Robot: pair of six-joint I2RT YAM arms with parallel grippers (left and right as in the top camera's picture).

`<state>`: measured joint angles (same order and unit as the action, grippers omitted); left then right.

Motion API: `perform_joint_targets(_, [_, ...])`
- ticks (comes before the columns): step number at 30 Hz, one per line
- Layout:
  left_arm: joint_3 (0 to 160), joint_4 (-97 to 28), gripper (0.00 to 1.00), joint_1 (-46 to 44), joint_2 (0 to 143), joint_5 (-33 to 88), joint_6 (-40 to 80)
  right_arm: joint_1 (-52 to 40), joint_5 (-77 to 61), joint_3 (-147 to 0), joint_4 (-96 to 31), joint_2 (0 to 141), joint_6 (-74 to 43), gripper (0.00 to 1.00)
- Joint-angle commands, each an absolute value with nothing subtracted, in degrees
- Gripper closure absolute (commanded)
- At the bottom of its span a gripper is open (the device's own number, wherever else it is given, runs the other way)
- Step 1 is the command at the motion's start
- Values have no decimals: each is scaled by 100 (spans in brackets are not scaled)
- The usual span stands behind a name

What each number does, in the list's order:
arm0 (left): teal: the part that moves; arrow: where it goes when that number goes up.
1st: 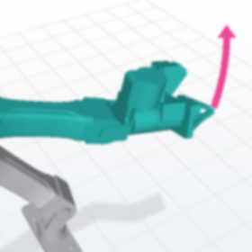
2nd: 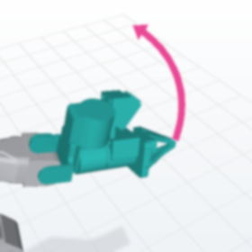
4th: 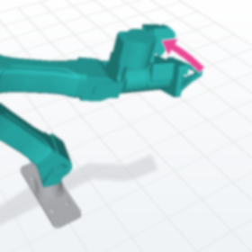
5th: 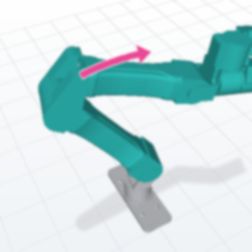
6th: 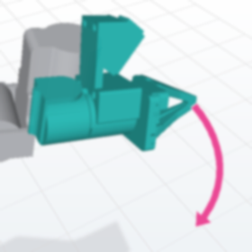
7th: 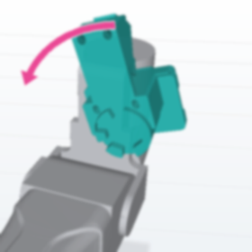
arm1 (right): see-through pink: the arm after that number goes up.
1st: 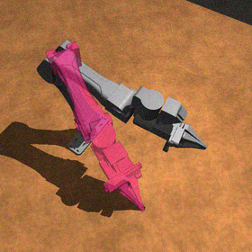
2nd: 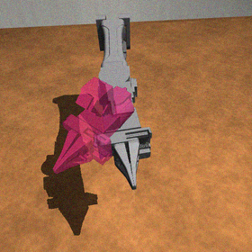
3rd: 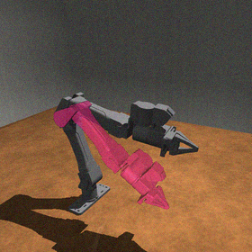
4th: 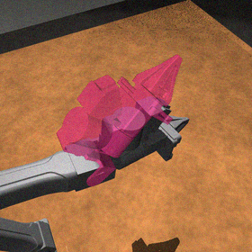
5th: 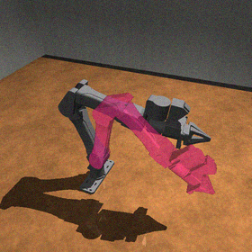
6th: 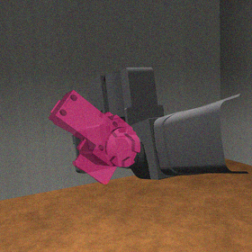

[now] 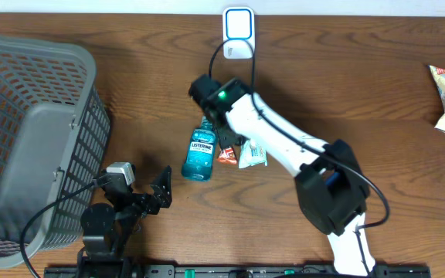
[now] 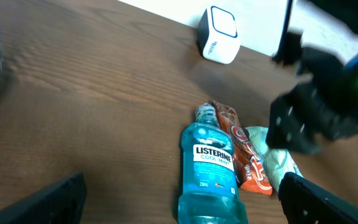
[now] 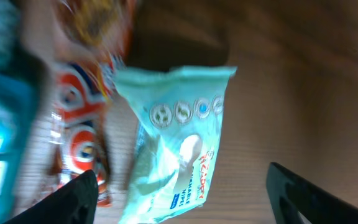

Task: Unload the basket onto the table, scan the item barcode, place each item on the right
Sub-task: 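Move the right gripper to the green wipe pack and grasp it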

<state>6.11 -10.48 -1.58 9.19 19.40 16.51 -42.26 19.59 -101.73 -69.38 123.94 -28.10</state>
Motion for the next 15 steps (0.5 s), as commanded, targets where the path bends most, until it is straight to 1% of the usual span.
perform_joint_targets(1, [633,-1050,2,-130,897,1992,1662,-4340,2482,-9939,-6879,12569,-3321,26])
perform_joint_targets(4, [633,-1050,2,-130,897,1992,1662,-4491,2766,-9655,-6667,12630,-3393,28])
perform_joint_targets(6, [633,-1050,2,-130,897,1992,1662,-4600,3118,-9452,-6630,12663,-3736,28])
perform_joint_targets(10, [633,-1050,2,-130,897,1992,1662,-4744,3653,-8958,-6276,12678,-3964,26])
perform_joint_targets(11, [633,-1050,2,-130,897,1992,1662,-4762,3704,-8842,-6169,12678,-3962,24])
perform_joint_targets(15, [633,-1050,2,-130,897,1992,1662,-4759,3726,-8433,-5769,12678,-3957,25])
